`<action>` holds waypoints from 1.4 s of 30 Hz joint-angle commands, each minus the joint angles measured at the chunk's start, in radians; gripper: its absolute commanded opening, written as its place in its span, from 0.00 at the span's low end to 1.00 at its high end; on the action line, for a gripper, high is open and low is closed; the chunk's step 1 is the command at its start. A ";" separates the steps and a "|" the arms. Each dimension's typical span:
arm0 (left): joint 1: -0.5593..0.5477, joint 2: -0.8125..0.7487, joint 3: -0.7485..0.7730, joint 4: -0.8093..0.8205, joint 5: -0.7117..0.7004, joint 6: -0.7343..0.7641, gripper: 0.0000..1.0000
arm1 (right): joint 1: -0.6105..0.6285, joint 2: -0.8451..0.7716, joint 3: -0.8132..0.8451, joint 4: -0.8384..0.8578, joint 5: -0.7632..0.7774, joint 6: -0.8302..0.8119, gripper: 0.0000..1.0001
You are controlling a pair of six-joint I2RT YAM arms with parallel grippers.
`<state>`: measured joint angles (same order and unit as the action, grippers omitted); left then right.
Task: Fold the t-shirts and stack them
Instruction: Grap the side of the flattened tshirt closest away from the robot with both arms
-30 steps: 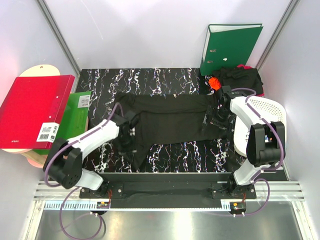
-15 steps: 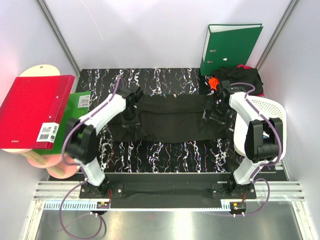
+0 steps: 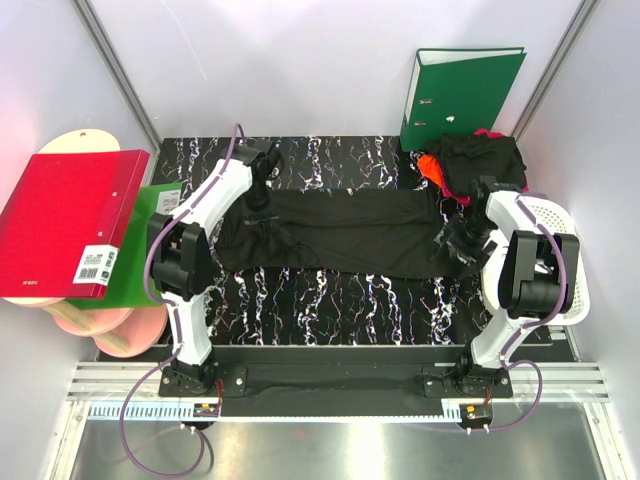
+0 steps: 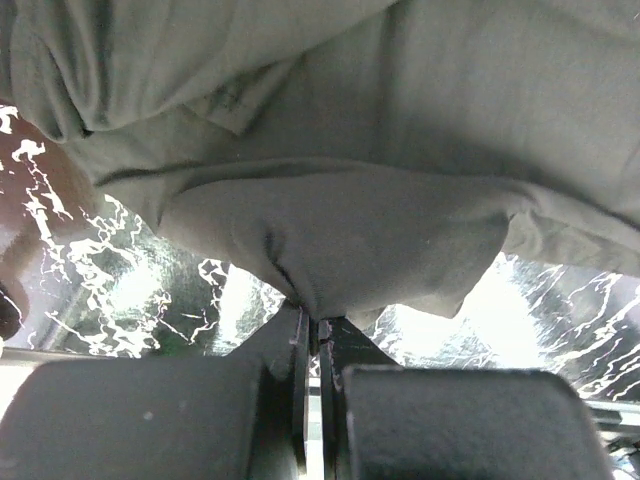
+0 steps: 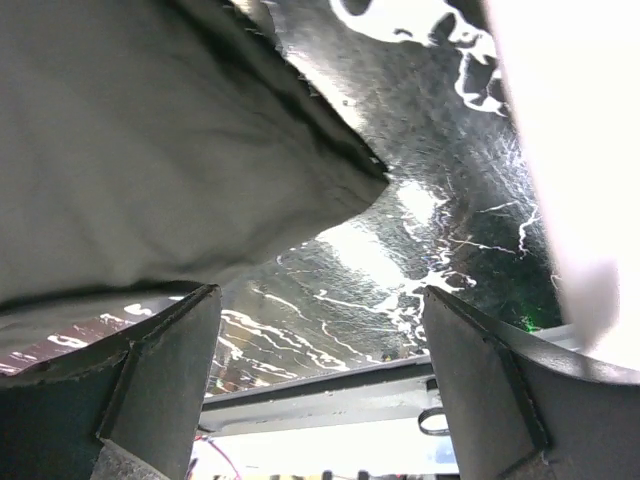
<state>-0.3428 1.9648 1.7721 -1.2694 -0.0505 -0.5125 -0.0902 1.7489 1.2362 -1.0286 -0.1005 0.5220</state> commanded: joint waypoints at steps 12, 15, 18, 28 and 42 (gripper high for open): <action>0.010 -0.044 -0.063 -0.010 0.044 0.052 0.00 | 0.000 0.239 0.069 0.050 0.022 0.020 0.82; 0.014 -0.047 -0.066 -0.005 0.044 0.051 0.00 | 0.000 0.287 0.086 0.053 0.013 0.006 0.69; 0.022 -0.056 -0.069 -0.001 0.044 0.045 0.00 | 0.000 0.346 0.111 0.044 -0.016 -0.023 0.63; 0.051 -0.084 -0.079 -0.001 0.034 0.046 0.00 | 0.000 0.260 0.124 -0.017 -0.051 -0.043 0.68; 0.051 -0.095 -0.154 0.016 0.043 0.057 0.00 | 0.001 0.064 0.250 -0.154 0.021 -0.091 0.82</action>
<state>-0.2955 1.9179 1.6333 -1.2728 -0.0219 -0.4702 -0.0959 1.8950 1.4174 -1.1225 -0.1135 0.4683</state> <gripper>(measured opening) 0.023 0.811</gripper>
